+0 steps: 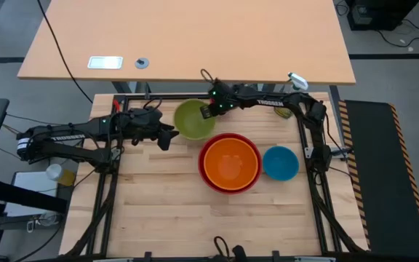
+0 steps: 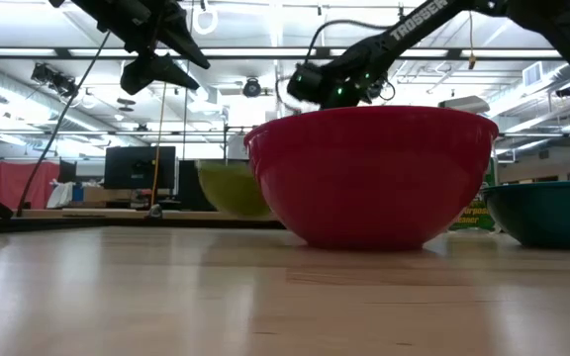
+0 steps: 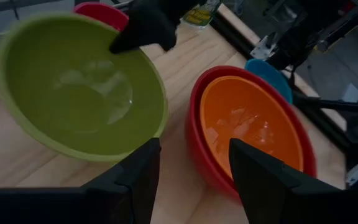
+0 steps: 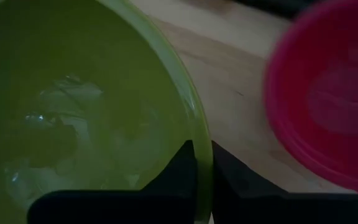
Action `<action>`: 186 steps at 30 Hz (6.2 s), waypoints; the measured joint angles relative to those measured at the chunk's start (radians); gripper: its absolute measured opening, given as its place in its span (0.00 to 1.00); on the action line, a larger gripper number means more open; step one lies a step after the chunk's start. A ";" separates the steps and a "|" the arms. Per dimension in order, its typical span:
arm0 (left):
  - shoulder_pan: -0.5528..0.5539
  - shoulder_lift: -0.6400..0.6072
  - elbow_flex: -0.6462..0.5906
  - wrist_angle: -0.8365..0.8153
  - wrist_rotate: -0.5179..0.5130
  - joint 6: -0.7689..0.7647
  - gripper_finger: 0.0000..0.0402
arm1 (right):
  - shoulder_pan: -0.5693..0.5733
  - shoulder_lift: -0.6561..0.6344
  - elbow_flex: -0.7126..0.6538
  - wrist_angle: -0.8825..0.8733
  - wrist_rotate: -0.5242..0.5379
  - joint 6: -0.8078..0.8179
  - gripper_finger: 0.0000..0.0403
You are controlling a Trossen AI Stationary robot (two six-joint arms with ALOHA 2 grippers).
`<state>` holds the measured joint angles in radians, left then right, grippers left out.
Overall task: Nest bowls inside each other by size order
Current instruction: Stack the green bowl on top of the orange bowl, then stack the blue bowl on top of the green bowl
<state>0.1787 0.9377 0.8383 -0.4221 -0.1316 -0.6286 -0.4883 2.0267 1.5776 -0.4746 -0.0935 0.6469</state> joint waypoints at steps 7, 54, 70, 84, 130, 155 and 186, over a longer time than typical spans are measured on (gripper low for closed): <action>0.000 -0.070 0.000 0.008 0.002 0.008 0.48 | -0.027 -0.106 0.001 0.029 -0.101 -0.138 0.07; 0.000 -0.107 0.000 0.006 -0.089 0.124 0.48 | 0.245 -0.345 -0.288 -0.442 -0.066 -0.428 0.25; 0.000 -0.107 0.000 0.007 -0.093 0.115 0.48 | 0.172 -0.483 -0.247 -0.657 0.081 -0.419 0.50; 0.000 -0.107 0.000 0.007 -0.129 0.116 0.48 | 0.112 -0.861 -0.714 -0.664 0.098 -0.499 0.48; 0.000 -0.107 0.000 0.067 -0.138 0.143 0.48 | 0.086 -0.742 -0.568 -0.943 -0.147 -0.772 0.07; 0.000 -0.107 0.000 0.121 -0.138 0.198 0.48 | 0.068 -0.700 -0.206 -0.979 -0.170 -0.634 0.08; 0.000 -0.107 0.000 0.097 -0.137 0.194 0.48 | 0.199 -0.306 -0.006 -0.702 -0.094 -0.576 0.08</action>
<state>0.1787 0.8303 0.8383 -0.3255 -0.2684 -0.4343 -0.2891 1.7211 1.5715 -1.1764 -0.1875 0.0707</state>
